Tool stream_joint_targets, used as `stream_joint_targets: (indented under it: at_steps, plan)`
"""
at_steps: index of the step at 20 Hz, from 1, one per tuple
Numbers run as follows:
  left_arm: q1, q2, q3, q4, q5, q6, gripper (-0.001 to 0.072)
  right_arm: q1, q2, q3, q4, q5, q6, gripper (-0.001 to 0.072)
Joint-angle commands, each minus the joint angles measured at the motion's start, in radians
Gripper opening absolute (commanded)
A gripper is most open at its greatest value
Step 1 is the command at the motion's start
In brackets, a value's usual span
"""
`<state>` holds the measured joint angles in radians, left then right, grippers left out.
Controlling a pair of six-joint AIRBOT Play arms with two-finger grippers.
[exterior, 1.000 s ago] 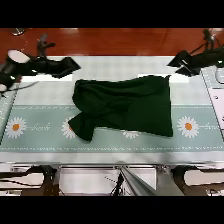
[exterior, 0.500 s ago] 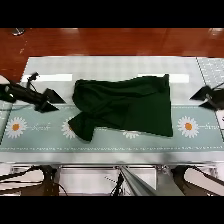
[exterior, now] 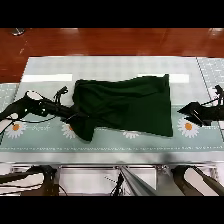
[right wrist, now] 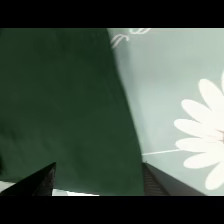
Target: Fold the shirts.
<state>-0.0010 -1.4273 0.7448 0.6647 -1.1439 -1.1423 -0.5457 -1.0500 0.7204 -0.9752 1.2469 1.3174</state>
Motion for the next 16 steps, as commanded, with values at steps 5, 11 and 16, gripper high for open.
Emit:
stream_joint_targets:
  at_steps: [5, 11, 16]
  plan:
    - [-0.116, -0.018, -0.009, -0.004, 0.038, 0.001, 0.0700, -0.001, 0.010, -0.014, 0.032, 0.002, -0.008, 0.0619]
    - [-0.181, -0.056, -0.009, -0.008, 0.045, 0.001, 0.0036, -0.001, 0.010, -0.014, 0.025, 0.002, -0.008, 0.0618]
    - [-0.180, -0.055, 0.024, -0.016, 0.041, -0.006, 0.0034, -0.001, 0.010, -0.077, -0.101, 0.012, 0.033, 0.0619]
